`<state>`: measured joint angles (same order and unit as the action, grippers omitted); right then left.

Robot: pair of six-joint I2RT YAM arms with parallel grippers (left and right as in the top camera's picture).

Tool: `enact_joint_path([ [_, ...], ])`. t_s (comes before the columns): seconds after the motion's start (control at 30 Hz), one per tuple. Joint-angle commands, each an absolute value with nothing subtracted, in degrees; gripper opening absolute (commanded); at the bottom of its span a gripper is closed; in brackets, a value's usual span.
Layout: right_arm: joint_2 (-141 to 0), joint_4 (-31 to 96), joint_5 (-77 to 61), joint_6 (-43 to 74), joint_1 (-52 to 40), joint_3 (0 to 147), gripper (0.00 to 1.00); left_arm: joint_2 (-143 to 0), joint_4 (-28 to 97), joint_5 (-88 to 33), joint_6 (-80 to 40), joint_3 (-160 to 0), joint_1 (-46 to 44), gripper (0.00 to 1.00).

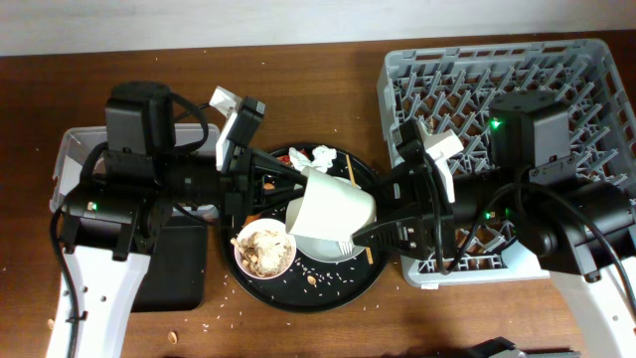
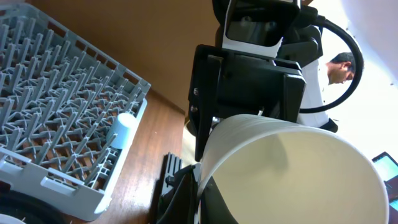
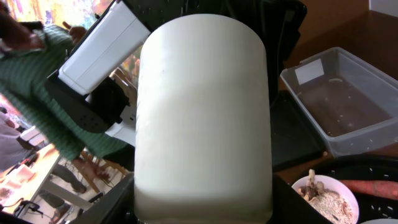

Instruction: Sort waste into correct bins and load items into the dishwasher rack

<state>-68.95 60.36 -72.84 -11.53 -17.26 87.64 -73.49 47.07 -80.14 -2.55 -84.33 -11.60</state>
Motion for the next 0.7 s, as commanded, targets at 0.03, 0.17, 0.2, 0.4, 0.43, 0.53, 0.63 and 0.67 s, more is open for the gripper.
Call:
enact_joint_path([
  [0.03,-65.21,60.51,-65.6,-9.72,-18.35,87.99,0.45,-73.3,46.3,-76.49,-1.69,-84.42,-11.84,0.32],
  [0.17,-60.4,60.77,-52.64,-0.21,-13.69,87.99,0.42,-73.3,46.35,-71.48,-1.91,-84.42,-11.84,0.99],
  [0.2,-58.98,61.25,-49.78,2.55,-11.27,87.99,0.42,-73.3,46.41,-70.17,-1.89,-84.42,-11.84,0.99],
  [0.4,-55.02,74.83,-26.09,11.57,6.74,87.99,0.42,-72.97,54.22,-52.01,-1.91,-84.42,-12.88,0.99],
  [0.43,-55.53,77.62,-21.17,13.39,9.74,87.99,0.42,-72.77,56.25,-46.92,-1.91,-84.42,-13.72,0.99],
  [0.53,-58.43,83.42,-8.27,17.06,18.5,87.99,0.42,-72.38,60.84,-35.66,-2.17,-84.42,-16.58,0.99],
  [0.63,-64.23,85.54,-4.6,17.04,27.46,87.99,0.42,-72.31,65.39,-25.45,-2.31,-84.44,-21.1,0.99],
  [0.67,-65.49,85.76,-4.21,17.02,28.86,87.99,0.42,-72.31,65.98,-24.38,-2.33,-84.44,-21.82,0.99],
])
